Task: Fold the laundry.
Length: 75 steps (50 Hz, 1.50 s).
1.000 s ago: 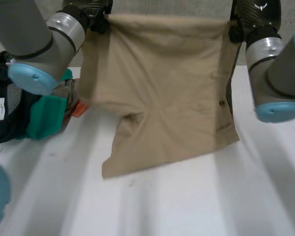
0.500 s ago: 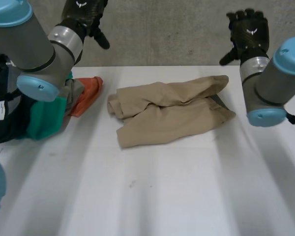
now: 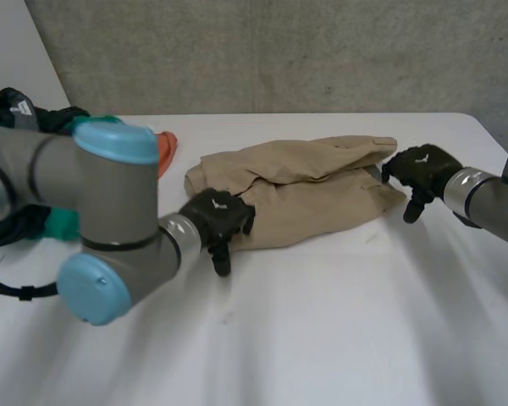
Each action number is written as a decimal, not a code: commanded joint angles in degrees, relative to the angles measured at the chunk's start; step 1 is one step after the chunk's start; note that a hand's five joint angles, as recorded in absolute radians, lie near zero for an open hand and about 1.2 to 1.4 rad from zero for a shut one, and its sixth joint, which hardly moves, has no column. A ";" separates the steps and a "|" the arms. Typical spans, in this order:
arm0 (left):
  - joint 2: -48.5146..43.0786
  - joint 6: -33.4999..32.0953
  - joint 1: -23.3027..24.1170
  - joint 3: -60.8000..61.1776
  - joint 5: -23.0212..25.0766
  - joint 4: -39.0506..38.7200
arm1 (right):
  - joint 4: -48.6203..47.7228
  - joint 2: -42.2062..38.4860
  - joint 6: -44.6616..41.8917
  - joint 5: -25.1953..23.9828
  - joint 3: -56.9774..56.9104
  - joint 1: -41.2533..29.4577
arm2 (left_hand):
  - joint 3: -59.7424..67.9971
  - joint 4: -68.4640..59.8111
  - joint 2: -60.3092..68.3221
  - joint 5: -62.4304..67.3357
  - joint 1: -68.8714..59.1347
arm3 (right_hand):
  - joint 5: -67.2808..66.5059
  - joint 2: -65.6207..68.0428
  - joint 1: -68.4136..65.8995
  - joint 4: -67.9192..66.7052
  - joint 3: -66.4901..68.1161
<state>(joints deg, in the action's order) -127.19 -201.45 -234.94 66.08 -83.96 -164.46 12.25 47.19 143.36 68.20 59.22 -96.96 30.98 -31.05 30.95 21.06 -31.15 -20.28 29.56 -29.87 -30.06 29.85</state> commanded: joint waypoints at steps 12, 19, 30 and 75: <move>-16.69 -2.81 0.45 -19.67 -10.26 1.33 | -6.71 -15.11 -2.56 -1.84 -13.07 -1.57 | -3.78 3.85 -3.75 -3.86 3.95 | -4.78 5.50 -5.20 -5.01 5.22; -19.77 -4.92 1.15 -24.16 -10.53 1.24 | -13.38 -17.39 0.08 0.09 -14.57 -2.45 | 6.97 -6.90 7.00 6.89 -6.80 | -7.63 8.35 -8.05 -7.86 8.07; -15.47 -6.50 1.76 -25.92 -13.16 -0.42 | -16.56 -16.61 4.64 0.45 -14.49 -2.80 | 49.02 -48.95 49.05 48.94 -48.85 | -49.72 50.44 -50.13 -49.94 50.15; 0.79 16.68 -12.82 -48.23 -2.97 -15.88 | -36.83 10.20 17.13 18.37 -15.36 -11.06 | 49.02 -48.95 49.05 48.94 -48.85 | -49.72 50.44 -50.13 -49.94 50.15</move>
<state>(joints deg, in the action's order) -126.27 -191.87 -246.43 29.04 -85.59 -169.69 -6.22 58.76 159.16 81.18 48.78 -106.33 67.93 -68.65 68.52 57.87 -65.05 -57.77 66.48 -61.96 -68.55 67.73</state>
